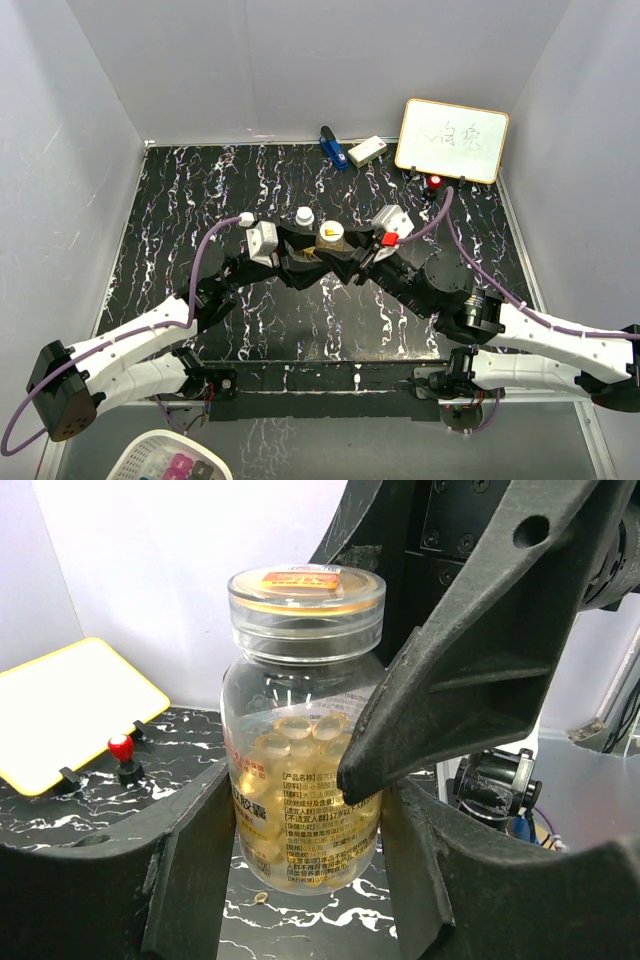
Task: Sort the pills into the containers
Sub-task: Screw the lid of the pill bottle onto the pill bottle, then place the pill bottle at the center of the board.
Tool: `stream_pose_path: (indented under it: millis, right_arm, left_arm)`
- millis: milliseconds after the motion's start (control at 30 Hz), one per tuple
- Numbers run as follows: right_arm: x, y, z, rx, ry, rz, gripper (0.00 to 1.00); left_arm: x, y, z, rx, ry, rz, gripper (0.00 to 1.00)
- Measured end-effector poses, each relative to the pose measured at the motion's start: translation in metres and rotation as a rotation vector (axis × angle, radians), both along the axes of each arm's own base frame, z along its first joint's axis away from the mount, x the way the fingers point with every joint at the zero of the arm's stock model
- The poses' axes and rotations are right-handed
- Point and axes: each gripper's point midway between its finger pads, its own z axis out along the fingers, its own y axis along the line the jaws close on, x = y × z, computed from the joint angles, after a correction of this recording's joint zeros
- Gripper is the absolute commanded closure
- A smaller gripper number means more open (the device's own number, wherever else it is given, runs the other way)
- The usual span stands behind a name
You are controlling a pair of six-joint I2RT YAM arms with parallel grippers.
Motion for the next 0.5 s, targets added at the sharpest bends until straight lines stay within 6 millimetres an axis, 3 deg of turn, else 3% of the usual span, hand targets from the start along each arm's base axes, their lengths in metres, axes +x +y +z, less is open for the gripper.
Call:
stream_pose_path:
  millis: [67, 200, 333, 367, 400, 500]
  right_arm:
    - [0.001, -0.001, 0.000, 0.000, 0.000, -0.008, 1.00]
    - [0.003, 0.001, -0.002, -0.002, 0.005, -0.018, 1.00]
    - [0.010, 0.004, -0.009, -0.022, 0.014, -0.051, 1.00]
    - [0.012, 0.005, -0.011, -0.027, 0.015, -0.059, 1.00]
    - [0.014, 0.006, -0.014, -0.034, 0.017, -0.072, 1.00]
    - [0.024, 0.006, -0.015, -0.020, 0.025, -0.128, 1.00]
  left_arm:
    - [0.000, 0.000, 0.001, -0.002, 0.002, 0.001, 0.95]
    - [0.002, 0.001, -0.001, 0.003, 0.011, 0.012, 0.85]
    - [0.006, 0.001, -0.006, 0.015, 0.030, 0.030, 0.53]
    - [0.007, 0.001, -0.008, 0.019, 0.038, 0.039, 0.18]
    - [0.009, 0.002, -0.010, 0.023, 0.045, 0.050, 0.03]
    - [0.022, 0.005, -0.017, 0.038, 0.063, 0.122, 0.01]
